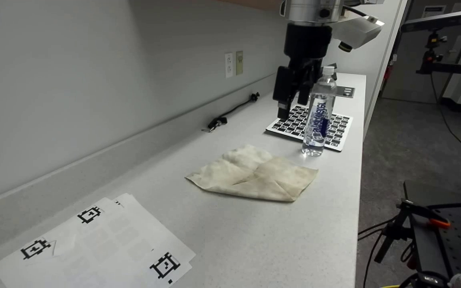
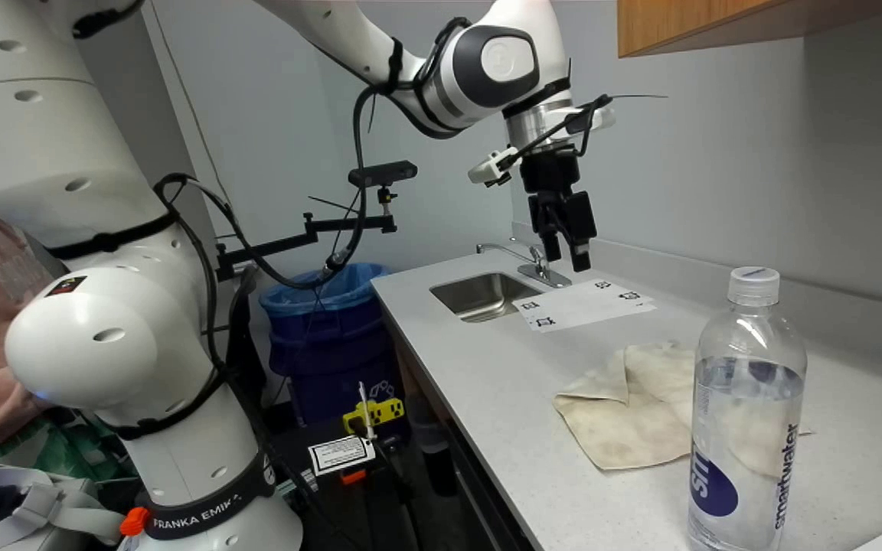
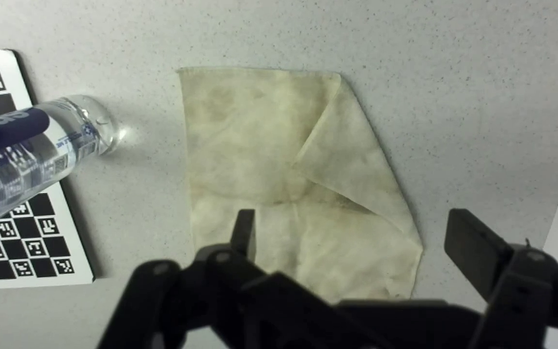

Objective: Pick up the towel from the countertop and wipe it on the countertop.

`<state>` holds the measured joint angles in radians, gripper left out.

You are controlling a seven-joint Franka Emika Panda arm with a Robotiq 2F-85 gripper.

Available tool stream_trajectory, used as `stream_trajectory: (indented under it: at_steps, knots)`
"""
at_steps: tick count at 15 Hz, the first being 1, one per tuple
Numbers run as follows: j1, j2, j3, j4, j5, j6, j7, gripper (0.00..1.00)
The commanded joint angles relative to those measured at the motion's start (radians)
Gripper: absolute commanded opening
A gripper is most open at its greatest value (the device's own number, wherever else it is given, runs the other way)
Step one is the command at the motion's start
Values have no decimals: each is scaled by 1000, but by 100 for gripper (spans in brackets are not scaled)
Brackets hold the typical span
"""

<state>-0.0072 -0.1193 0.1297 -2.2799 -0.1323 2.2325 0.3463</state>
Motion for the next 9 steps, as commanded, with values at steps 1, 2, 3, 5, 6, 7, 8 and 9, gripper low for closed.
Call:
stream_trajectory:
  at_steps: [1, 2, 3, 5, 6, 7, 8, 9]
  knots:
    - [-2, 141, -42, 95, -38, 76, -35, 100]
    - [0, 172, -54, 117, -36, 92, -46, 100]
    - [2, 207, -66, 140, -29, 105, -57, 100]
    - [5, 272, -87, 183, -17, 120, -77, 100]
    - [7, 303, -94, 204, -5, 119, -90, 100]
    - [7, 336, -101, 223, 4, 117, -102, 100]
    - [7, 364, -107, 242, 10, 114, -111, 100]
    - [7, 394, -112, 262, 18, 110, -120, 100]
